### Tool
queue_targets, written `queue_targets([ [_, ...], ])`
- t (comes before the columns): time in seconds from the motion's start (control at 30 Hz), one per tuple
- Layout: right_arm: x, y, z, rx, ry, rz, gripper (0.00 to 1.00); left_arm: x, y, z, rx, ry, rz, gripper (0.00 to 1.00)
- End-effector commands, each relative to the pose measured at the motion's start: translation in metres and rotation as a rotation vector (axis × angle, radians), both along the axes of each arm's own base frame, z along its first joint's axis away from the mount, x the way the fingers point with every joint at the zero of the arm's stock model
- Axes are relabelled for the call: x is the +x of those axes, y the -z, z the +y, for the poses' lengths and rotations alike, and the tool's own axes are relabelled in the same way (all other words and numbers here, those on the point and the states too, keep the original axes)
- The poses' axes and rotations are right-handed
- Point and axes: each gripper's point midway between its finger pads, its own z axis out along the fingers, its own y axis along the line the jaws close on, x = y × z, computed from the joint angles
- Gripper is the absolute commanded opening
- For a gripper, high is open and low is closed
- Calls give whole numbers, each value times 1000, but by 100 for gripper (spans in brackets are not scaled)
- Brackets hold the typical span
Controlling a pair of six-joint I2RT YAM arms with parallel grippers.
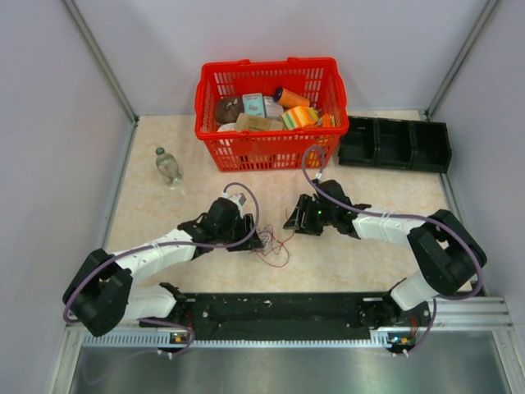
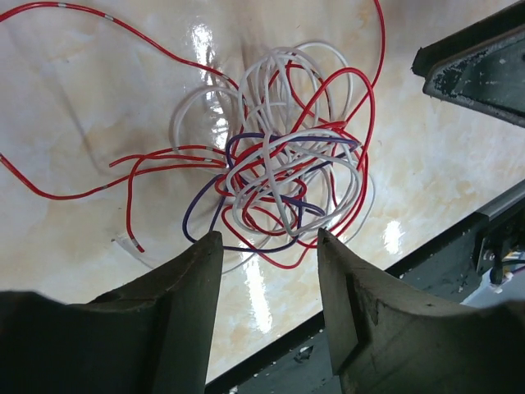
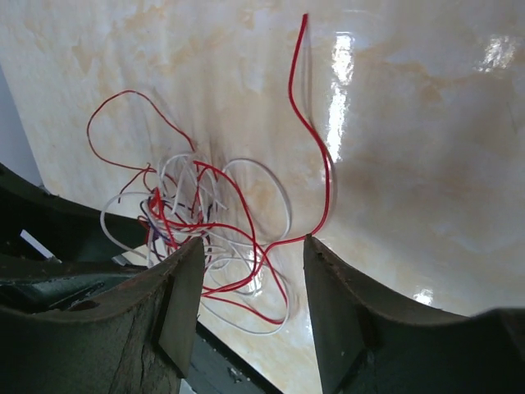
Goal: Untangle the cables
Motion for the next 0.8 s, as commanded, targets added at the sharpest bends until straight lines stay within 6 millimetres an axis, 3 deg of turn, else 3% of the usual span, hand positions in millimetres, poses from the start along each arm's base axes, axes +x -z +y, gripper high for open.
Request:
queue_targets([
  [0.0,11,0,3,6,-15,-51,51,16,-11,-9,-23,7,-123,55],
  [0.17,9,4,6,7,-62,-82,51,22,-17,-17,24,25,-195,54],
  [0.37,-1,-11,18,-1,-245,-250,55,27,-9,-15,54,-9,-225,38],
  [0.57,-4,-21,32,48,-345,-287,47,33,2,-15,86,-17,-224,41],
  [0.77,-2,-35,47,118,-369,-311,45,32,-3,-15,51,-16,-259,47],
])
